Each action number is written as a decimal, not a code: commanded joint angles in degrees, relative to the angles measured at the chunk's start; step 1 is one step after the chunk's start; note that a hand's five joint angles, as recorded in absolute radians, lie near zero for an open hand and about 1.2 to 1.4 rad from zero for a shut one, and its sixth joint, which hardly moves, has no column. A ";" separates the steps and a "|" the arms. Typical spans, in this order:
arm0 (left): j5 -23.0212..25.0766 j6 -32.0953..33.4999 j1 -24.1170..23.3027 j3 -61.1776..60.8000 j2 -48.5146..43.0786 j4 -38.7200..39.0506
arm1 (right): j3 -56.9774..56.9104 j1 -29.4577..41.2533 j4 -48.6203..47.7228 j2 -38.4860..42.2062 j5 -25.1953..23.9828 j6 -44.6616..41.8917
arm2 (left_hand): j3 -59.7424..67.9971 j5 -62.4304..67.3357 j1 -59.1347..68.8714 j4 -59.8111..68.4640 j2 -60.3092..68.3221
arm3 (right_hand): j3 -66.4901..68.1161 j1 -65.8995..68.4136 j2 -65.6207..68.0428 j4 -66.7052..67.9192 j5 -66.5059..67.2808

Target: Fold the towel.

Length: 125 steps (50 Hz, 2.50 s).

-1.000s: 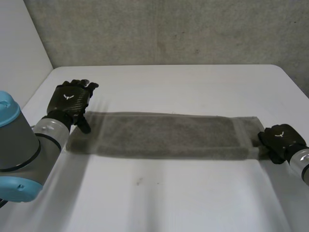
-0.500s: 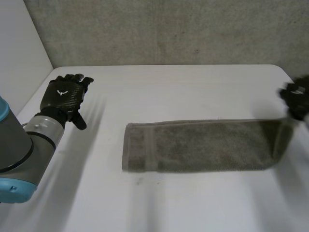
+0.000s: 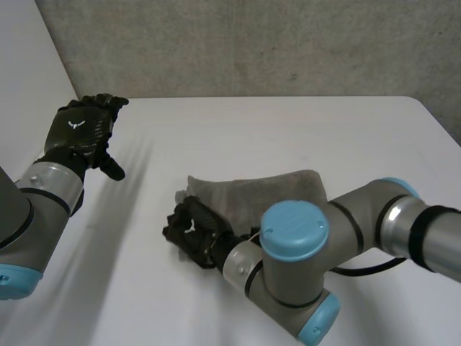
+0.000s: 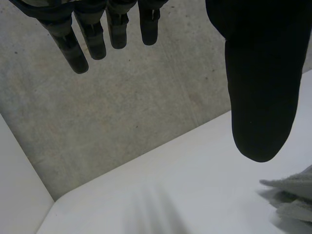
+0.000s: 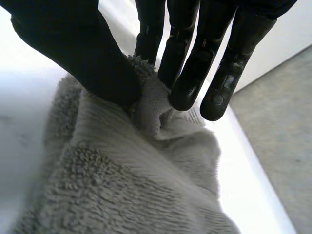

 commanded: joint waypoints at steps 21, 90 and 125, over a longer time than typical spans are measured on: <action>-0.33 0.73 -5.75 3.16 -0.99 -0.11 | 26.05 -31.87 11.71 -21.10 -1.40 15.74 | 0.47 -1.52 0.32 0.49 0.54 | -55.60 -41.59 -54.63 -55.80 -53.42; -14.73 -15.96 -25.08 30.14 -24.78 -26.12 | 11.67 -24.95 18.64 -24.28 -7.21 36.72 | 1.36 -0.63 1.21 1.38 1.43 | -58.14 -44.14 -57.17 -58.34 -55.96; -19.84 -11.05 -24.04 30.94 -20.26 -26.21 | -0.82 -23.45 16.89 -20.54 6.31 19.13 | 0.86 -1.13 0.70 0.87 0.92 | -58.14 -44.14 -57.17 -58.34 -55.96</action>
